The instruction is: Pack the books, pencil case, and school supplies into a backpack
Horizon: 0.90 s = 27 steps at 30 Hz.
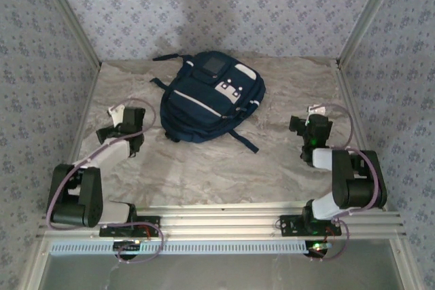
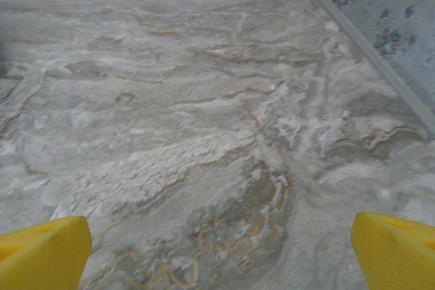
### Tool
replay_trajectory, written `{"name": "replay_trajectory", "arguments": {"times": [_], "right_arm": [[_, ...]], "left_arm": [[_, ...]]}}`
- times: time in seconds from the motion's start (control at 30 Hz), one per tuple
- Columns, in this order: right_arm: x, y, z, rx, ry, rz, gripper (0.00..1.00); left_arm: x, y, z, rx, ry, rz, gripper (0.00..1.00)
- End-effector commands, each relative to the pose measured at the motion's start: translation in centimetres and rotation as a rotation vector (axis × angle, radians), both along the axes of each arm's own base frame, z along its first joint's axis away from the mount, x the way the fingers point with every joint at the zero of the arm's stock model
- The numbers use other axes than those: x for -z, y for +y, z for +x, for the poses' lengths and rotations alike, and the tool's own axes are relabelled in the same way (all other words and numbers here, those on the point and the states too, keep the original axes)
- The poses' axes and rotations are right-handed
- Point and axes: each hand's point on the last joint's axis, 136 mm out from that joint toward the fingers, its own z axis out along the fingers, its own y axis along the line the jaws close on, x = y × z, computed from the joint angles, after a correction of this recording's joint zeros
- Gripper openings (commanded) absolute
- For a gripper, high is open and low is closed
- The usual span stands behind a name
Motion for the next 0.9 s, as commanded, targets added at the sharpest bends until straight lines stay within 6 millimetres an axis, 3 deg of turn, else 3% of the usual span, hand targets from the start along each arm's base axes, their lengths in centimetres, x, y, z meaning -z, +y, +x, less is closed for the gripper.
{"name": "replay_trajectory", "arguments": {"times": [0.0, 0.23, 0.37, 0.47, 0.87], "right_arm": [[-0.4, 1.0, 0.2, -0.070, -0.052, 0.013, 1.00], [-0.6, 1.0, 0.4, -0.050, -0.062, -0.019, 1.00], [-0.5, 1.0, 0.4, -0.050, -0.059, -0.019, 1.00], [-0.5, 1.0, 0.4, -0.052, -0.059, -0.018, 1.00], [-0.6, 1.0, 0.4, -0.050, -0.059, -0.020, 1.00]], "left_arm": [[-1.4, 0.2, 1.9, 0.036, -0.124, 0.096, 0.99], [-0.6, -3.4, 4.8, 0.358, -0.256, -0.071, 0.99], [0.6, -2.6, 5.2, 0.391, -0.338, -0.166, 1.00], [2.1, -3.5, 5.6, 0.449, -0.303, -0.180, 1.00], [2.0, -4.0, 5.7, 0.464, -0.296, -0.170, 0.99]]}}
